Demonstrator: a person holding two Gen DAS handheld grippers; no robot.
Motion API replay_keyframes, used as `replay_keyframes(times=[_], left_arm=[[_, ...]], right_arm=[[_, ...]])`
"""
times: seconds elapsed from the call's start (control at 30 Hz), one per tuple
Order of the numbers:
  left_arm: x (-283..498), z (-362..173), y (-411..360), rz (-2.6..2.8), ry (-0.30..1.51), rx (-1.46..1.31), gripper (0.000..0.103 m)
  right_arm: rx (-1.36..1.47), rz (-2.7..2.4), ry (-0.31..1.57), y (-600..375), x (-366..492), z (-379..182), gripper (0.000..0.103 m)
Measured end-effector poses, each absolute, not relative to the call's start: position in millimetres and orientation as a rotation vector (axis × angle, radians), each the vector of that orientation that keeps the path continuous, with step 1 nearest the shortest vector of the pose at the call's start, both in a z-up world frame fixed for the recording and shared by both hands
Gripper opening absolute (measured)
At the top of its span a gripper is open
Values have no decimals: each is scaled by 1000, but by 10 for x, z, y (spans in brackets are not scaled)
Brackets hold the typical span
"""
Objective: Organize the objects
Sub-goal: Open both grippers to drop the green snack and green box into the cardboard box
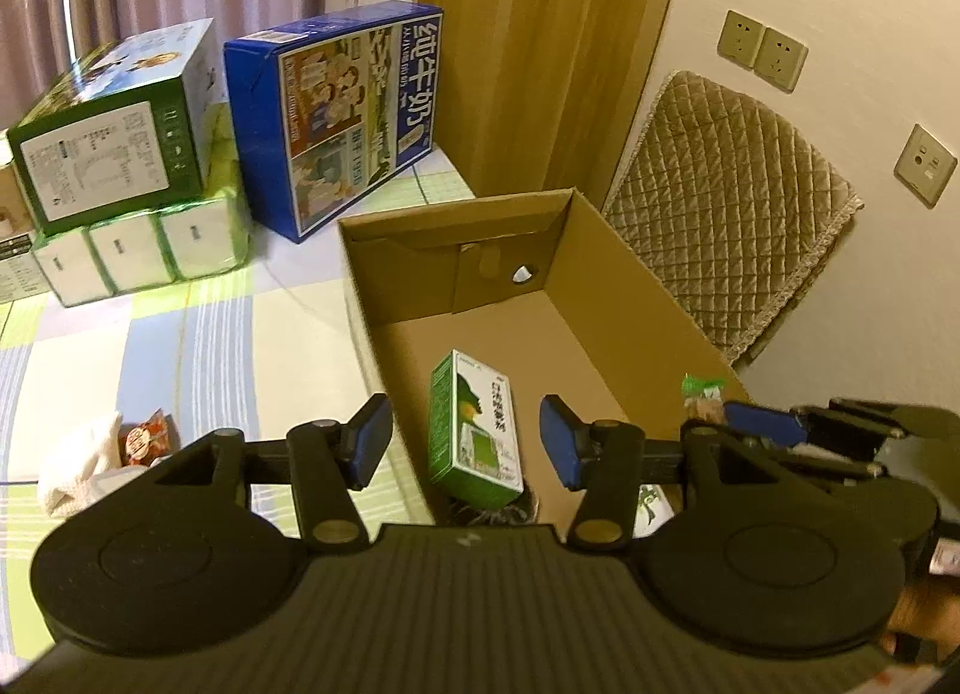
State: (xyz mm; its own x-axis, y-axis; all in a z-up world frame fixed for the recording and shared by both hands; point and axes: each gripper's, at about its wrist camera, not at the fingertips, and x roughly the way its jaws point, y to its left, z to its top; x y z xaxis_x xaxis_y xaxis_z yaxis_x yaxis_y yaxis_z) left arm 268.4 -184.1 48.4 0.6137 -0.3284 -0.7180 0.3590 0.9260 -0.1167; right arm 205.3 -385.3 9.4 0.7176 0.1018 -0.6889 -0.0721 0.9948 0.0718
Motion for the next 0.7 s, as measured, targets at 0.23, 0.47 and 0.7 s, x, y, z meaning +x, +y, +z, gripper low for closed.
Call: replay_keyframes(times=[0.23, 0.47, 0.7], left_arm=[[2568, 519, -1608, -367, 815, 26, 56], [2379, 586, -1316, -341, 797, 2, 62], [2077, 593, -1087, -309, 806, -12, 75]], right_arm=[[150, 129, 688, -3880, 2224, 167, 68], [119, 137, 668, -3811, 2008, 300, 68], [107, 119, 701, -3662, 1604, 362, 74]])
